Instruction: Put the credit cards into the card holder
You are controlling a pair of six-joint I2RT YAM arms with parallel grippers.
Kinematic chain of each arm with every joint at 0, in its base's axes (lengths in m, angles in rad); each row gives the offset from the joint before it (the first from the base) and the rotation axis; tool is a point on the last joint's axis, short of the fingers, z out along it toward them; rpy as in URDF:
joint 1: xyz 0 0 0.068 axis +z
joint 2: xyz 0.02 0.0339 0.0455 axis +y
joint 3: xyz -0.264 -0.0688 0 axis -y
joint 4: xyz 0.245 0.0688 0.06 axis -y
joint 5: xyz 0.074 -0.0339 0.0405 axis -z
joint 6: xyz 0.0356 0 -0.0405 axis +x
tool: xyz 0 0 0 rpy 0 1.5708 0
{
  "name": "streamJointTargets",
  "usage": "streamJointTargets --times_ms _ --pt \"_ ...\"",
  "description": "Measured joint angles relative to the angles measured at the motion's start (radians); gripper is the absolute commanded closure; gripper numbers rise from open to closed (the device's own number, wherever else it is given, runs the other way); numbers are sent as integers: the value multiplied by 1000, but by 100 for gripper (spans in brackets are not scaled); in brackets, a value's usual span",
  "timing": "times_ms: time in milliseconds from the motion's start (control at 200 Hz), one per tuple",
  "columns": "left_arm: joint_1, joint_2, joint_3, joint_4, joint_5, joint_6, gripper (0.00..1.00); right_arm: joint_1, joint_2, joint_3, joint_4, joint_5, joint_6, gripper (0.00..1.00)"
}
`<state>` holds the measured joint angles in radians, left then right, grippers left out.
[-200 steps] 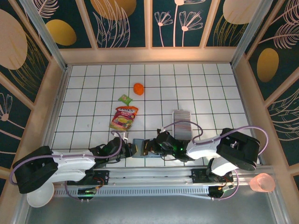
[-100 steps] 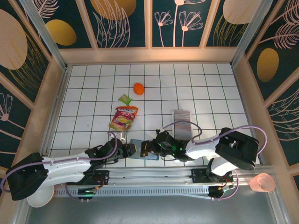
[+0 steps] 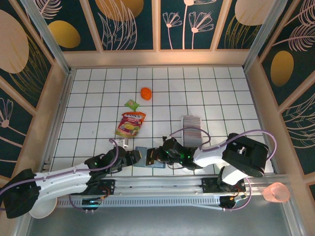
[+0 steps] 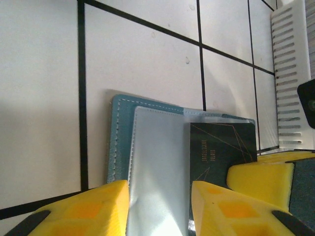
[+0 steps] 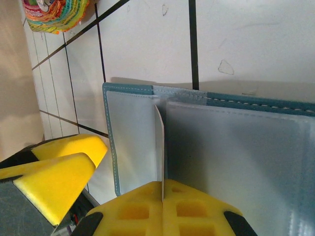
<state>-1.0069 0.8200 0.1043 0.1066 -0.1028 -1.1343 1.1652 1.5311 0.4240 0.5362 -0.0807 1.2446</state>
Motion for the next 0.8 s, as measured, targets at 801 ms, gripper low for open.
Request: streamJointTargets --times_ms 801 --pt "2 151 41 -43 -53 31 97 0 31 -1 89 -6 -7 100"
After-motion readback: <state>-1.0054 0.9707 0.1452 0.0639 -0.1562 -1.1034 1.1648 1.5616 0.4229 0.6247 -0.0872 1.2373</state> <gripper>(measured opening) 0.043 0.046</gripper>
